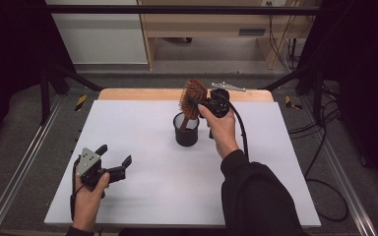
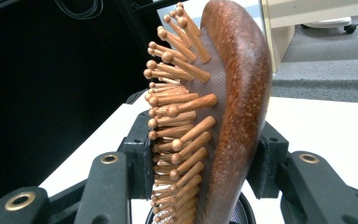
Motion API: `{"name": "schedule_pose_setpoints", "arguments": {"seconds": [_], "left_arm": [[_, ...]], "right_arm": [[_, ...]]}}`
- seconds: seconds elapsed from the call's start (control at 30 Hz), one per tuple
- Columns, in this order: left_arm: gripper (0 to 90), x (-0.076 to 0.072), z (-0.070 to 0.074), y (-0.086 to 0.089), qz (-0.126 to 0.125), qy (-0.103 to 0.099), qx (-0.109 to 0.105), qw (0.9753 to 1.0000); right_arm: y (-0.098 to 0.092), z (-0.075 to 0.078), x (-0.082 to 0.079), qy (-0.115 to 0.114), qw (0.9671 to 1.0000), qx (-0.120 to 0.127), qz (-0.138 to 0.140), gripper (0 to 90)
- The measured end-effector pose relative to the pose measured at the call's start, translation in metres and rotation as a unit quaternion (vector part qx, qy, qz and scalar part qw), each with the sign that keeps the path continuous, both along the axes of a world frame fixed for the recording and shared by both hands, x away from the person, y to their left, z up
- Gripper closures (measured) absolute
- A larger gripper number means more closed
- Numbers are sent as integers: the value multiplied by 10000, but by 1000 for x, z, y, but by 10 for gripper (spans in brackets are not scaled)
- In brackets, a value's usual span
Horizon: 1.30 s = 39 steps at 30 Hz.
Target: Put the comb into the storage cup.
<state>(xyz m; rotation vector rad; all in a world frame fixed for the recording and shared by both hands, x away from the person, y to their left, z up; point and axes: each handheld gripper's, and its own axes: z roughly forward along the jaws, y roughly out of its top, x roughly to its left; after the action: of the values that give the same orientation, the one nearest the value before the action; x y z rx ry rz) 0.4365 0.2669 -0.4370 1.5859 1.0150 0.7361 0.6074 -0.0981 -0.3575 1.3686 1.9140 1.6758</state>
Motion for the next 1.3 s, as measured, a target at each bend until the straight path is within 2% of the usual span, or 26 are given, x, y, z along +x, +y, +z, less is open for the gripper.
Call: {"name": "schedule_pose_setpoints", "arguments": {"seconds": [0.63,1.3], "left_arm": [[27,0,-1,-1,-18,31,30,10000],[27,1,-1,0,-8,46,57,10000]], "right_arm": [[-3,-5,3,89,9999,49,-17,518],[-15,-13,12,275,9993,216,-95,492]]}}
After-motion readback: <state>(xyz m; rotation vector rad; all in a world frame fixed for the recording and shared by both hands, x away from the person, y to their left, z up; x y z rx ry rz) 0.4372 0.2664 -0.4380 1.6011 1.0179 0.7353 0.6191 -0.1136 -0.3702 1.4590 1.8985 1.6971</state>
